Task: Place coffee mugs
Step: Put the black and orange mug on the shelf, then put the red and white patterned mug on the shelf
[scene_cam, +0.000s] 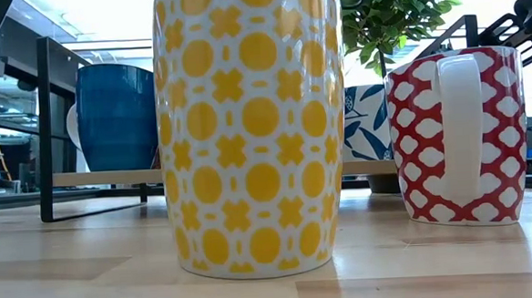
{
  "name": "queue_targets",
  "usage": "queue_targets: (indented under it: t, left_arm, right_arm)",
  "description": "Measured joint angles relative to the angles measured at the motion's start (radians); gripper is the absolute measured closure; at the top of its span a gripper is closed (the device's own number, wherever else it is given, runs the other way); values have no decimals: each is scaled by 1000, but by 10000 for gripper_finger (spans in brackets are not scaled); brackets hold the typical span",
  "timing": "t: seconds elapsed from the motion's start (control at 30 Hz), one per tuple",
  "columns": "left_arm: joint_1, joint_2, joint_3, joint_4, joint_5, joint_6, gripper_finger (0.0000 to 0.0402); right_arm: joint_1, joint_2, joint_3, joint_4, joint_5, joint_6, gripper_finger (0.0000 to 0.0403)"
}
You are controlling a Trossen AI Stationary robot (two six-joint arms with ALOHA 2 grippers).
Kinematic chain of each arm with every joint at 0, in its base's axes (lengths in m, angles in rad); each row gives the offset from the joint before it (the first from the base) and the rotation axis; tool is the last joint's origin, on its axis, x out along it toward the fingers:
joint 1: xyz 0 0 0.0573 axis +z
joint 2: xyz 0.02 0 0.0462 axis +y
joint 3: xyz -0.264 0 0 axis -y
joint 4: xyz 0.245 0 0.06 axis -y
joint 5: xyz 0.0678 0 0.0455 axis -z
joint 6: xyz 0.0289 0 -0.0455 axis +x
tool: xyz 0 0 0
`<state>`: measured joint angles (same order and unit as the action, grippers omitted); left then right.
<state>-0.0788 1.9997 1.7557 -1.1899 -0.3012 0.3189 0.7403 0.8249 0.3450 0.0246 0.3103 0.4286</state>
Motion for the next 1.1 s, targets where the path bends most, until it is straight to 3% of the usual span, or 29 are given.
queue_targets:
  t: [0.27,0.53,0.83,1.1]
  left_arm:
    - [0,-40,12,-35,2,-68,321]
    - [-3,-44,159,-119,27,-99,306]
    - [-39,-44,325,-388,40,-282,304]
    - [-148,-122,307,-382,294,-395,307]
  right_arm:
    - [0,0,0,-5,0,-2,334]
    - [0,1,0,-7,6,0,334]
    - [0,1,0,-7,5,20,334]
    - [0,1,0,7,-1,19,334]
